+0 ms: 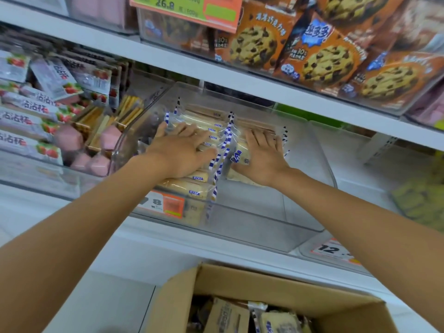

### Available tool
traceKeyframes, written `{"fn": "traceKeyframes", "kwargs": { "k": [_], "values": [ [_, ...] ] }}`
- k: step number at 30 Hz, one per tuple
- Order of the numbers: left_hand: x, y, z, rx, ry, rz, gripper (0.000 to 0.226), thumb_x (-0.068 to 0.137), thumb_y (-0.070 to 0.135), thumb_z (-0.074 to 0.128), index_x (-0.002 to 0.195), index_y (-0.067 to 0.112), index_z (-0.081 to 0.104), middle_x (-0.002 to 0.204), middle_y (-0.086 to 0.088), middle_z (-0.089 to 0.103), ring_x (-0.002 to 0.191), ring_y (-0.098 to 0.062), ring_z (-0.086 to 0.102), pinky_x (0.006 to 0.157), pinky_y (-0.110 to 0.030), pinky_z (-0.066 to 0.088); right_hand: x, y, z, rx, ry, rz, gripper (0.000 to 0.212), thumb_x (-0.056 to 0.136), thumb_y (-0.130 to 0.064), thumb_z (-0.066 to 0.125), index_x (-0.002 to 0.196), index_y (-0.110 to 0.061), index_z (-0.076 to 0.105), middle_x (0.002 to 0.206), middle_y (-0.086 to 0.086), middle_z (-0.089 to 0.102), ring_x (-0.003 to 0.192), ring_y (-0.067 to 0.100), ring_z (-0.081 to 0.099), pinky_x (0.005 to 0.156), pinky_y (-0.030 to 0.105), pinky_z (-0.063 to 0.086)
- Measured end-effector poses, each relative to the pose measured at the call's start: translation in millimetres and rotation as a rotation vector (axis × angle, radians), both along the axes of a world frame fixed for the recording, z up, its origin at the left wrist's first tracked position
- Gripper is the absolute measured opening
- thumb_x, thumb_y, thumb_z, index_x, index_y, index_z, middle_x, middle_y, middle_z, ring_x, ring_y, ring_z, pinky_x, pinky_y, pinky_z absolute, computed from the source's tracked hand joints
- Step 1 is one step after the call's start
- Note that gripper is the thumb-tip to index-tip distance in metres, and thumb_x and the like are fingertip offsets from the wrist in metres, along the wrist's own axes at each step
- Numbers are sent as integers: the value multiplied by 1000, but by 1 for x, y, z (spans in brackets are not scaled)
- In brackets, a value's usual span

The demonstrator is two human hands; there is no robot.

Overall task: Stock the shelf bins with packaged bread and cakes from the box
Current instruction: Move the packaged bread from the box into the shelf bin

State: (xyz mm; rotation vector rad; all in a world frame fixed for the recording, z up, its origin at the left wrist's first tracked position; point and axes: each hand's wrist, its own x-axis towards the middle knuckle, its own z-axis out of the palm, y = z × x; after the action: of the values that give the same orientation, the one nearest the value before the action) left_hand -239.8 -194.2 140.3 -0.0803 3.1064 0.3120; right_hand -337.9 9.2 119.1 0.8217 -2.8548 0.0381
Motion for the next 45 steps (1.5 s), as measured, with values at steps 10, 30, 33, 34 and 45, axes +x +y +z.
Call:
{"fn": "traceKeyframes", "kwargs": {
  "k": [10, 30, 33, 34, 45],
  "values": [
    [43, 22, 25, 399, 193, 58, 40, 94, 35, 60, 133, 25, 58, 135, 5, 60, 108, -14, 62, 97, -28, 46, 67, 38, 26, -270, -70, 143, 56, 91, -23, 64, 142, -15, 44, 139, 10, 48, 130, 29, 39, 111, 35, 31],
    [210, 184, -129, 377, -254, 115, 17, 94, 34, 58, 109, 27, 66, 101, 13, 67, 94, -8, 63, 87, -31, 53, 202, 246, -201, -22, -814, -163, 32, 98, -12, 43, 124, -13, 62, 131, 9, 61, 117, 25, 57, 97, 33, 46],
    [212, 175, -141, 470, -236, 200, 18, 94, 27, 59, 110, 27, 66, 97, 15, 64, 93, -5, 62, 85, -26, 51, 196, 227, -223, 40, -797, -88, 53, 95, -5, 46, 146, -14, 38, 149, 10, 40, 134, 31, 40, 109, 42, 37],
    [212, 172, -145, 493, -230, 225, 18, 94, 24, 59, 110, 27, 66, 97, 15, 64, 93, -4, 62, 83, -24, 50, 194, 221, -227, 69, -789, -90, 59, 94, -7, 49, 149, -16, 32, 149, 11, 38, 135, 32, 38, 108, 43, 36],
    [201, 199, -162, 885, -174, 374, 15, 95, 14, 60, 100, 25, 68, 99, 4, 72, 94, -12, 69, 90, -36, 55, 206, 241, -218, 263, -824, 21, 62, 90, -23, 59, 145, -23, 32, 146, 8, 40, 136, 30, 36, 107, 44, 30]
  ]
}}
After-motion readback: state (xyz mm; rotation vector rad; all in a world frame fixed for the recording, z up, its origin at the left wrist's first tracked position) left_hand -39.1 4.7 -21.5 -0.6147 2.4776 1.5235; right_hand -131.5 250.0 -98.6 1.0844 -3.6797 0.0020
